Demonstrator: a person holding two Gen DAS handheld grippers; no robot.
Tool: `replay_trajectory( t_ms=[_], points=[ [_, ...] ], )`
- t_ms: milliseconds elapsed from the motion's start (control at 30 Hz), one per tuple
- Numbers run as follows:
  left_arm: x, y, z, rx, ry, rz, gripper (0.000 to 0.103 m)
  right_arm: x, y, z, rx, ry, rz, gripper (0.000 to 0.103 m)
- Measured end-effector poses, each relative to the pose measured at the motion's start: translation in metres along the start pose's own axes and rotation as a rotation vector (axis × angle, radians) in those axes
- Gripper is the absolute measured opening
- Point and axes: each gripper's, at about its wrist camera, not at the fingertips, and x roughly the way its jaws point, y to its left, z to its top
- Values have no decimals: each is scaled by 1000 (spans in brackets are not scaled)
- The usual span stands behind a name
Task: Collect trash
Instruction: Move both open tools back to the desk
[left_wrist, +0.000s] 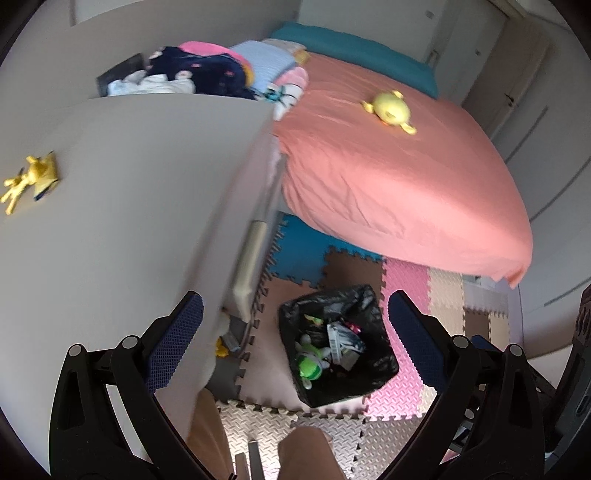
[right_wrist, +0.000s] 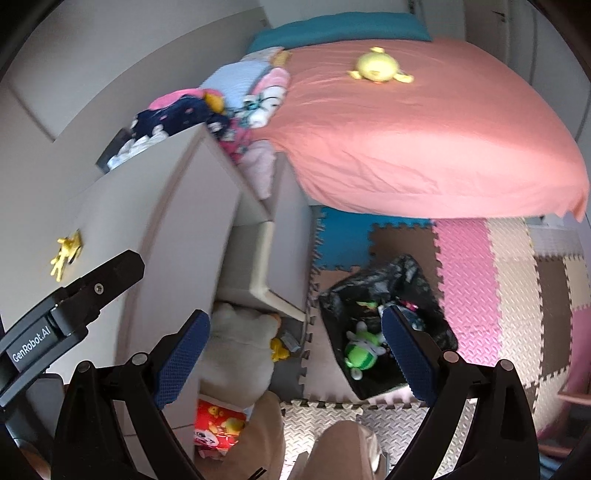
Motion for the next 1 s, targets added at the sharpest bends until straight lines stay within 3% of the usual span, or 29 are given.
replay_trajectory(
  t_ms=[500, 833, 1000],
  points=[
    [-39, 177, 20, -196, -84, 77, 97, 38, 165, 31, -210, 7, 66, 94],
    [-58, 309, 26, -303, -123, 207, 97, 81, 283, 43, -331, 50, 153, 94],
    [-56, 356, 29, -356, -121, 272, 97, 99, 336, 43, -413, 60, 178, 94]
  ],
)
